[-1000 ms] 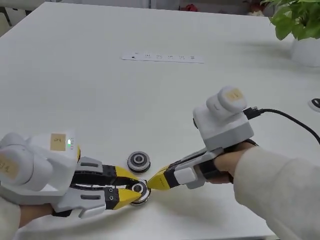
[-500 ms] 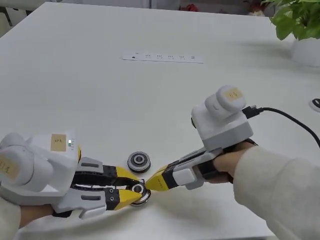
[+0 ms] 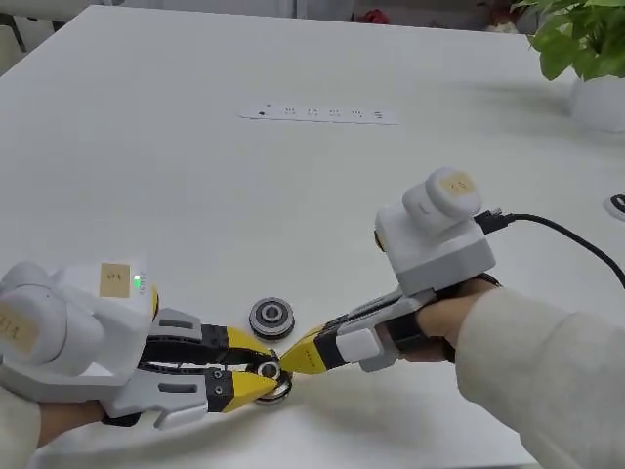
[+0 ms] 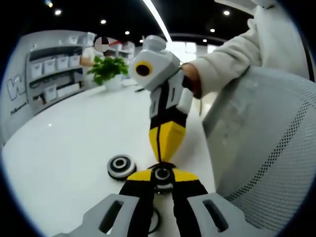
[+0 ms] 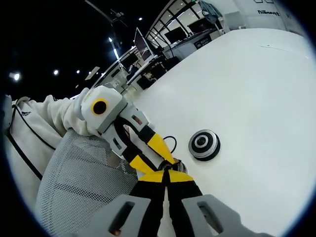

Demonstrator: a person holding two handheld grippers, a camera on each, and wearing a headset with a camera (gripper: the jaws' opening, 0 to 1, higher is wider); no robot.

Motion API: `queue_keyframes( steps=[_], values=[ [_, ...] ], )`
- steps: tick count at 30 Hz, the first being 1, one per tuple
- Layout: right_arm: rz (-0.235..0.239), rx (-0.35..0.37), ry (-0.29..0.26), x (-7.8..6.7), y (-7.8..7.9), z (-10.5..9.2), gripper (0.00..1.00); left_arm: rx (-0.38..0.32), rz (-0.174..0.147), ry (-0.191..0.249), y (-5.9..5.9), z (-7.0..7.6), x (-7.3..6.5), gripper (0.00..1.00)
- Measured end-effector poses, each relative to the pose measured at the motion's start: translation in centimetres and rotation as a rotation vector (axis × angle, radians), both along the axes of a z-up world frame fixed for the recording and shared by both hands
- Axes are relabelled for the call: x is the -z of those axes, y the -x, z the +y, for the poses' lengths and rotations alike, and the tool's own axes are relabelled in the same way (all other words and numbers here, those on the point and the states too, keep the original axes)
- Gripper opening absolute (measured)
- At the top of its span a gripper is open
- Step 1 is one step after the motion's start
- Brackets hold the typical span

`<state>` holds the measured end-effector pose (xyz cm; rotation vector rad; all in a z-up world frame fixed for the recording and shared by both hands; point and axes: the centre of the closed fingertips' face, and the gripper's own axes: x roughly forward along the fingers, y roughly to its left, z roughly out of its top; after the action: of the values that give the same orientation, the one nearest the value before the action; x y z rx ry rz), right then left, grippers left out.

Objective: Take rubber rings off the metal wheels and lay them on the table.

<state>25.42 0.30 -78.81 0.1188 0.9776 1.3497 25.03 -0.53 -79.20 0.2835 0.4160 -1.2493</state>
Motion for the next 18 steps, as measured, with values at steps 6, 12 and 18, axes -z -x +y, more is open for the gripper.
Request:
queue_keyframes(
  steps=[6,12,18],
  values=[
    [0.019,0.024,-0.018,-0.3,-0.3,0.21,0.0,-0.001,0.0,0.0,-0.02,-0.01,0.02,0.14],
    [0.023,0.029,-0.035,-0.58,-0.39,0.31,0.0,-0.002,0.0,0.001,0.0,-0.03,0.0,0.14],
    [0.04,0.06,-0.042,-0.52,-0.84,0.16,0.0,-0.012,0.009,0.008,-0.02,-0.04,-0.02,0.14]
  ],
)
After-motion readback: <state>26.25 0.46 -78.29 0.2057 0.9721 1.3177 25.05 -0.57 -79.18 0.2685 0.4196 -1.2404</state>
